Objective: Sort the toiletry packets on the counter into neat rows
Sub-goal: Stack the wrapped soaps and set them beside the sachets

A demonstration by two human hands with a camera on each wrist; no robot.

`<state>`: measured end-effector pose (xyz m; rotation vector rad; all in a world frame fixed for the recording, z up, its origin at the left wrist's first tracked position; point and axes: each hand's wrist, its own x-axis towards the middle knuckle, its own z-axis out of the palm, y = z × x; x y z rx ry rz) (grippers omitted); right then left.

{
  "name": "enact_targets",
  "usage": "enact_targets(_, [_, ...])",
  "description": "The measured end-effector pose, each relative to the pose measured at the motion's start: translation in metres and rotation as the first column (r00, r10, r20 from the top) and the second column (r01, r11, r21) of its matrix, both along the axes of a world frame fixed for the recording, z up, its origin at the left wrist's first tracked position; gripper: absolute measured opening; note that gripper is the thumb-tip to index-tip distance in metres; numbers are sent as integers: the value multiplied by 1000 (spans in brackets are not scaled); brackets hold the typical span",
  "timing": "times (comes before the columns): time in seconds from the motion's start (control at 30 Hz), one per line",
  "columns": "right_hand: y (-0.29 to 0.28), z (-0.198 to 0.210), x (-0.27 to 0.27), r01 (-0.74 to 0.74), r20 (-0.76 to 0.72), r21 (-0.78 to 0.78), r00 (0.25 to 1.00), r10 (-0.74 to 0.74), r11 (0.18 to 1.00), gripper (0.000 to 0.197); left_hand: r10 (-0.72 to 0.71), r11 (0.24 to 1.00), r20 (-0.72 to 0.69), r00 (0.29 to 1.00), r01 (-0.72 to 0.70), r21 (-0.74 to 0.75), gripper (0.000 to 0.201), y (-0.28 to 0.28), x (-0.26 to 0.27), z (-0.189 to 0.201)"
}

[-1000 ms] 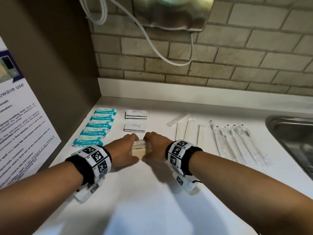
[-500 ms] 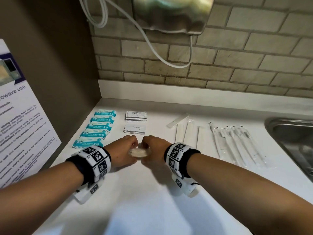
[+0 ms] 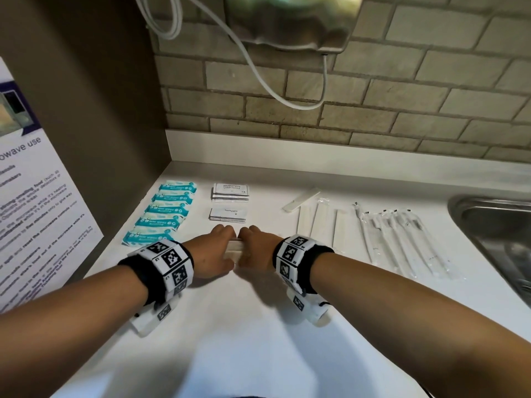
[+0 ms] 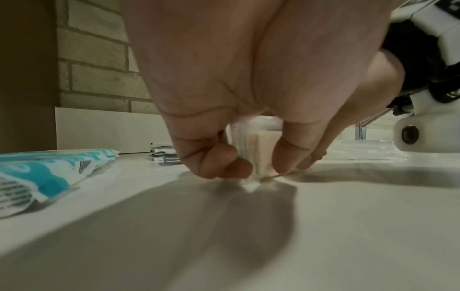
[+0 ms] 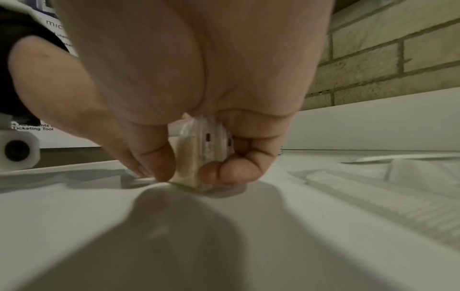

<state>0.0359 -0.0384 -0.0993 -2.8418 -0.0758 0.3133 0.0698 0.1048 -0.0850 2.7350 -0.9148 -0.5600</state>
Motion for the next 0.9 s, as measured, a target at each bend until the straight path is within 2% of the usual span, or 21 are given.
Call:
enact_targets(0.13, [-4,7,2,-49,-24,15,998,49,999,48,-11,1000,-15,1000,10,-26,31,4,2,2])
enact_targets(0.23, [-6,12,4,-49,-3,30,999,49,998,49,-16,998,-14,1000,15,-68,34,9,5,6])
enact_targets(0.53, [-7,10,-2,-61,-5,10,998,61,998,41,-32,999,-32,999,30,-39,27,7,-1,4])
enact_targets(0.67, [-7,8,-3,-44,-9,-4,999,44,999,41,-38,999,-28,999,37,-27,32,5,-2,2])
enact_targets(0.9, [-9,11,3,-44,-70,55,996,48,997,44,-26,999,-53,998,25,-19,32,9,3,1])
